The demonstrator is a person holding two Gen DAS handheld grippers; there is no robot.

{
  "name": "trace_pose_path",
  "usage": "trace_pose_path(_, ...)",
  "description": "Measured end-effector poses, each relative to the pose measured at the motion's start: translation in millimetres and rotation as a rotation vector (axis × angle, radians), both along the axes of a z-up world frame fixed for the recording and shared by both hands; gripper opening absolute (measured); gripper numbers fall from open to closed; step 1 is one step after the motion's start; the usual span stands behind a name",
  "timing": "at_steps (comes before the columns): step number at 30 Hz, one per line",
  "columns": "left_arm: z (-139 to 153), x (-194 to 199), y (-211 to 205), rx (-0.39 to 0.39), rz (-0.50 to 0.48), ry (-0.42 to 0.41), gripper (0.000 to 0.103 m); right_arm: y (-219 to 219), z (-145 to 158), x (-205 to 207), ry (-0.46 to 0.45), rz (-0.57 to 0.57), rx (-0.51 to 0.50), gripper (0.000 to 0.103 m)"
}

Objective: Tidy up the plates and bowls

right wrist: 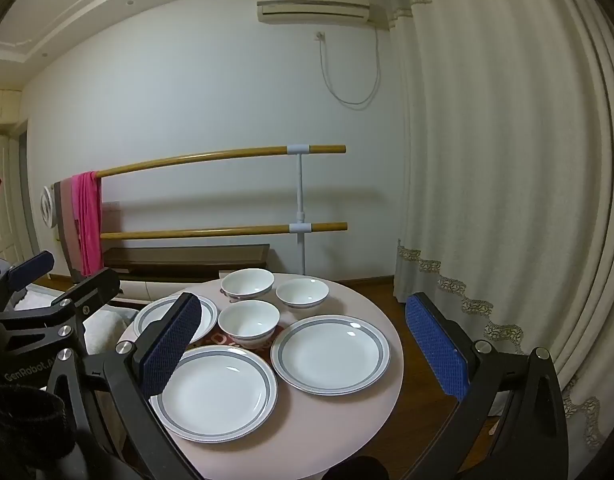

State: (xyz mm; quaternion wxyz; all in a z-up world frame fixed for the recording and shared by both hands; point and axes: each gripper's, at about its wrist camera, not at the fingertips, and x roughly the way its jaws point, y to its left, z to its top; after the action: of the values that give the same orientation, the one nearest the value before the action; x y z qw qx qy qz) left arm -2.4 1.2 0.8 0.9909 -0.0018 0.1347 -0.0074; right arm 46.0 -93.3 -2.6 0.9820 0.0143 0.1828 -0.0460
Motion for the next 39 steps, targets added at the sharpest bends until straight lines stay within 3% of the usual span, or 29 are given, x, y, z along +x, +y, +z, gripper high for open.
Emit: trace_pose_path(39, 2.4, -2.1, -2.1, 0.003, 0.002, -0.006, 0.102, -1.1, -4.7, 5.3, -0.007, -0.003, -0.003, 0.103)
